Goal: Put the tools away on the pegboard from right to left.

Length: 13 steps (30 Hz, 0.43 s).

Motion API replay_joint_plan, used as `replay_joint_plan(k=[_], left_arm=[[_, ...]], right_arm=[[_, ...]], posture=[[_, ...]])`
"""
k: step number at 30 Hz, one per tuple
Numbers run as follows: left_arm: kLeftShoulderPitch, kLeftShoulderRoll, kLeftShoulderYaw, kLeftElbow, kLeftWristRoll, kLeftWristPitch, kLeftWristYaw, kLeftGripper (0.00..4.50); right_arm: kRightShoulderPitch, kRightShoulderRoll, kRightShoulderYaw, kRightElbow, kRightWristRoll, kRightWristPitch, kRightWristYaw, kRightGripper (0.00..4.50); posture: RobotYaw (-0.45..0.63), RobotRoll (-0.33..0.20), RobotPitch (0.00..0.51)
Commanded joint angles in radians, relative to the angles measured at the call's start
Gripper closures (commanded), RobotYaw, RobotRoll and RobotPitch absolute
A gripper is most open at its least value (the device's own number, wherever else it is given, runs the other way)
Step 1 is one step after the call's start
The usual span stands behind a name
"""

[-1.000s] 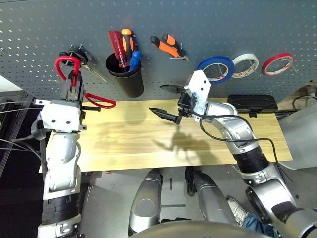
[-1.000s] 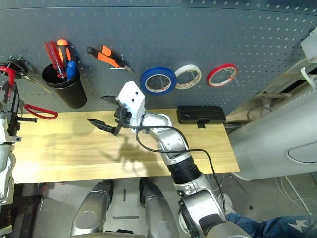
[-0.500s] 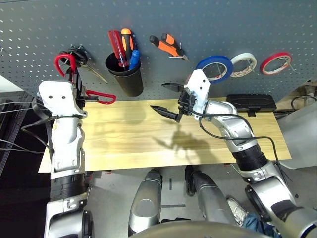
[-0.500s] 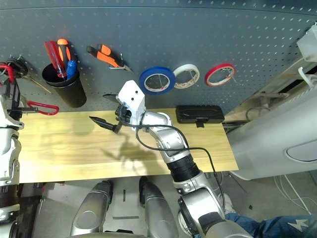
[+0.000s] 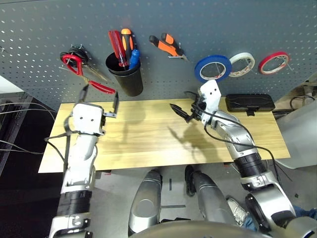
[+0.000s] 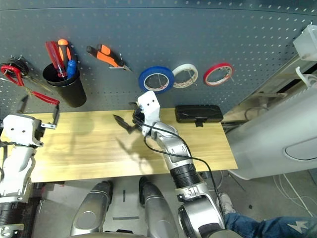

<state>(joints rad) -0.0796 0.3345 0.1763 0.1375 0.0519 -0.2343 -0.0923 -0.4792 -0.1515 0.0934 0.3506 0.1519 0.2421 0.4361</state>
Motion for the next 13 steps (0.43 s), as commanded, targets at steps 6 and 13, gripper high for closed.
replay_joint_plan(k=[6, 13], left_arm=[[-0.046, -0.052, -0.027, 0.224, -0.03, 0.184, -0.026, 0.01], [-0.099, -0.079, -0.025, 0.301, -0.026, 0.188, 0.024, 0.01]], right_arm=[[-0.054, -0.041, -0.168, 0.258, -0.012, -0.003, -0.195, 0.0], [-0.08, -0.118, -0.221, 0.393, -0.006, -0.048, -0.167, 0.0]], posture=[[0.1, 0.0, 0.256], [0.06, 0.0, 0.259]])
